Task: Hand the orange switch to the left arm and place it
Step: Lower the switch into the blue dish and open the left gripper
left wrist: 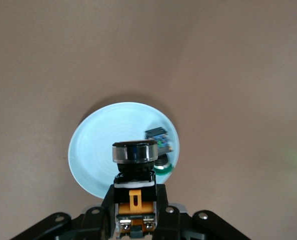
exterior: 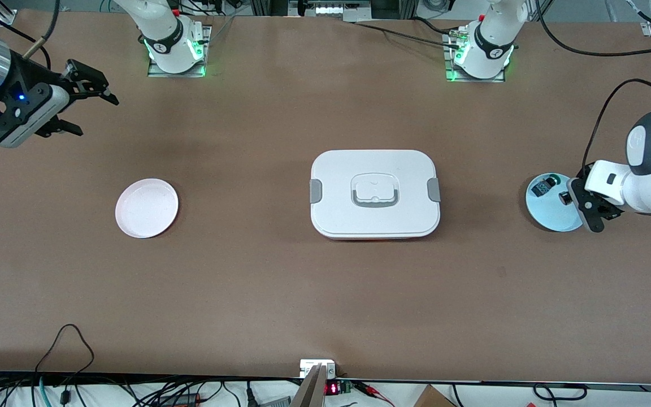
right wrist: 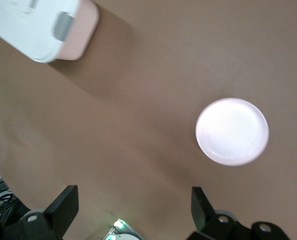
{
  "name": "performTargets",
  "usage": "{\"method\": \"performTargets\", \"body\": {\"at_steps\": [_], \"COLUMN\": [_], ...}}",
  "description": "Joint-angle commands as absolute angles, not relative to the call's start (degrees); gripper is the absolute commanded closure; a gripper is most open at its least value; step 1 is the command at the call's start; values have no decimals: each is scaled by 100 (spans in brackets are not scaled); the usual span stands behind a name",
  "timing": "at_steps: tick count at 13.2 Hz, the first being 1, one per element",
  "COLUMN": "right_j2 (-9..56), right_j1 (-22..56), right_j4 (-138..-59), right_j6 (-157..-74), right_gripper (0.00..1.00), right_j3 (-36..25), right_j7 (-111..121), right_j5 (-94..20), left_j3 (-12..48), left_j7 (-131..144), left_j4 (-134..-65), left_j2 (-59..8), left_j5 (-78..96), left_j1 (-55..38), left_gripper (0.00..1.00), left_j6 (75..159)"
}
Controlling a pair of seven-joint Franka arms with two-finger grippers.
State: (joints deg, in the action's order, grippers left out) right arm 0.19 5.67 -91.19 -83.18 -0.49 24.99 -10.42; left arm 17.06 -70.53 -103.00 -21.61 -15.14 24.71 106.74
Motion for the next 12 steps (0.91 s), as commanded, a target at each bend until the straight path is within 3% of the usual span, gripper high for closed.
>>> {"method": "performTargets", "body": {"at_steps": [1,4,12], "right_j2": [-26,-26,158], "right_j1": [1326,1397,1389], "right_j4": [-9377,-9711,-9044], "right_j6": [-8515,-9016,-9053], "right_gripper": [0,0,0], "right_j3": [-659,-650,-607], "right_j7": [1613,1143,1160], "right_j5": [-293,158,220], "left_j3": [1758,1758,1740], "left_j7": [-7846,-8331,-8358], "left_j4": [-11080,-11583,-11646], "left_j2": [-2039,-2179,-2917], "left_j5": [-1635,-1635,-2083], "left_j1": [2855,3155,3516], "left_gripper": [85,86,85], "left_j6": [11799,12865,13807]}}
